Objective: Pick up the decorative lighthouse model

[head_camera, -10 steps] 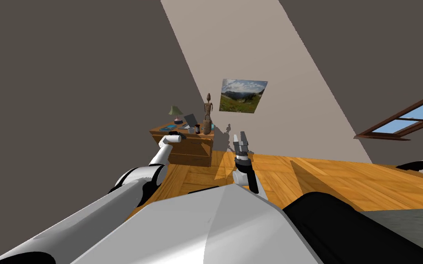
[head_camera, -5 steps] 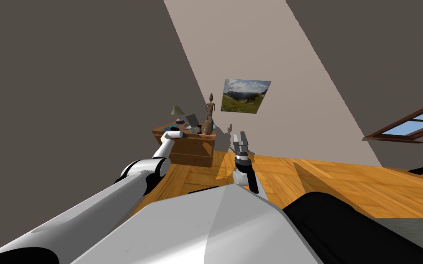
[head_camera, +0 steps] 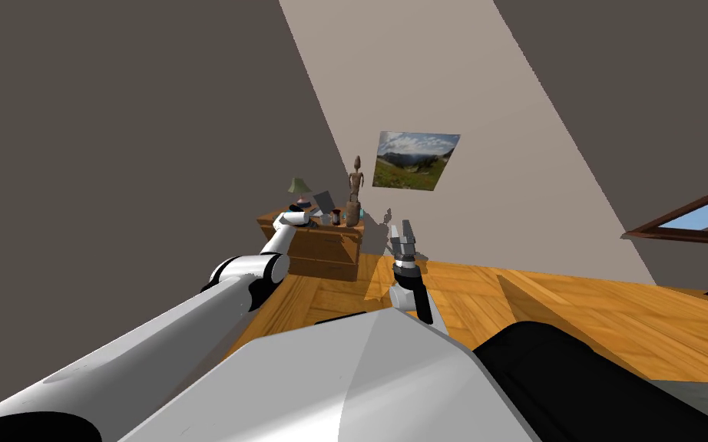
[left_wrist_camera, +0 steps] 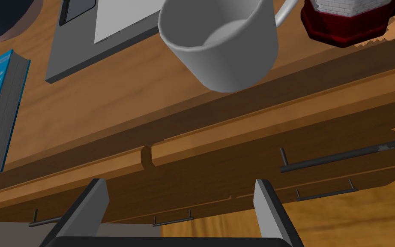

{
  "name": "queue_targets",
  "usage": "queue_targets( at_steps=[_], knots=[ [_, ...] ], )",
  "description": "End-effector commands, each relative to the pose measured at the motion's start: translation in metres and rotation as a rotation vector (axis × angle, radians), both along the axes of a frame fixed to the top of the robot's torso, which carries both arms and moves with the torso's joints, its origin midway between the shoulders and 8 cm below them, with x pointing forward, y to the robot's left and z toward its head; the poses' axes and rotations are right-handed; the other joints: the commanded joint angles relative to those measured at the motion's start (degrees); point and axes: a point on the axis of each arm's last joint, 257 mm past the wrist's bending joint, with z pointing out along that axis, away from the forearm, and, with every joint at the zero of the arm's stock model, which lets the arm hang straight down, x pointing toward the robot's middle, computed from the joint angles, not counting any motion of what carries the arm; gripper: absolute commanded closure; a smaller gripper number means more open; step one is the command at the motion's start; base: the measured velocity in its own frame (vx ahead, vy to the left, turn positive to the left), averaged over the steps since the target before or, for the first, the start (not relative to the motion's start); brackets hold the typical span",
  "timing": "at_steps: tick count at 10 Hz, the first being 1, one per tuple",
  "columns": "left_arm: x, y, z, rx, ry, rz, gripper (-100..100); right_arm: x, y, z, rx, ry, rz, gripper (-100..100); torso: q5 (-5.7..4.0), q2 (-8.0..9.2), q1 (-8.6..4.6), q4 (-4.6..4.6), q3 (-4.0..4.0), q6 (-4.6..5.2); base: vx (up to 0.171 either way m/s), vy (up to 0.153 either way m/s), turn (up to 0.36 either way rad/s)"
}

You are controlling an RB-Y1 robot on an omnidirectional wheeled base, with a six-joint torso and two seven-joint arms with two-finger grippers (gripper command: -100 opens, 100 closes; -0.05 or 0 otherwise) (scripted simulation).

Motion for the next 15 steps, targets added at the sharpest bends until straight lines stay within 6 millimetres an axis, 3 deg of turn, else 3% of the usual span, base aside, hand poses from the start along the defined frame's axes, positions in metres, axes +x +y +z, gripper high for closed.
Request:
queue_targets(
  at_steps=[1,4,9,10,12,13,14,15],
  knots=[
    [-0.003,-0.016,0.004,-0.032,0.044,-0.009,-100,0.000,0.000,0.000,0.000,0.000,0.000,0,0.00,0.00,0.00,0.00,0.00,0.00,0.038,0.021,0.043],
    [-0.009,-0.036,0.013,-0.058,0.098,-0.028,-100,0.000,0.000,0.000,0.000,0.000,0.000,0,0.01,-0.12,0.07,-0.02,-0.06,-0.01,0.057,0.033,0.023],
    [-0.031,-0.091,0.025,-0.112,0.228,-0.092,-100,0.000,0.000,0.000,0.000,0.000,0.000,0,0.00,-0.13,-0.01,-0.03,-0.08,0.00,0.064,0.021,0.019],
    [-0.028,-0.093,0.036,-0.112,0.208,-0.096,-100,0.000,0.000,0.000,0.000,0.000,0.000,0,-0.01,-0.17,-0.05,-0.04,-0.10,0.00,0.069,0.013,0.009],
    [-0.029,-0.093,0.031,-0.111,0.219,-0.096,-100,0.000,0.000,0.000,0.000,0.000,0.000,0,0.00,-0.05,-0.02,-0.02,-0.04,-0.01,0.013,0.005,-0.001],
    [-0.038,-0.112,0.037,-0.121,0.254,-0.123,-100,0.000,0.000,0.000,0.000,0.000,0.000,0,0.00,0.06,-0.04,0.00,0.02,0.00,0.042,0.014,0.016],
    [-0.038,-0.112,0.037,-0.121,0.254,-0.123,-100,0.000,0.000,0.000,0.000,0.000,0.000,0,-0.01,-0.02,-0.03,0.00,0.00,0.00,0.055,0.012,0.004],
    [-0.046,-0.130,0.042,-0.128,0.285,-0.151,-100,0.000,0.000,0.000,0.000,0.000,0.000,0,0.00,-0.06,-0.03,-0.02,-0.04,-0.01,0.084,0.004,0.009]
  ],
)
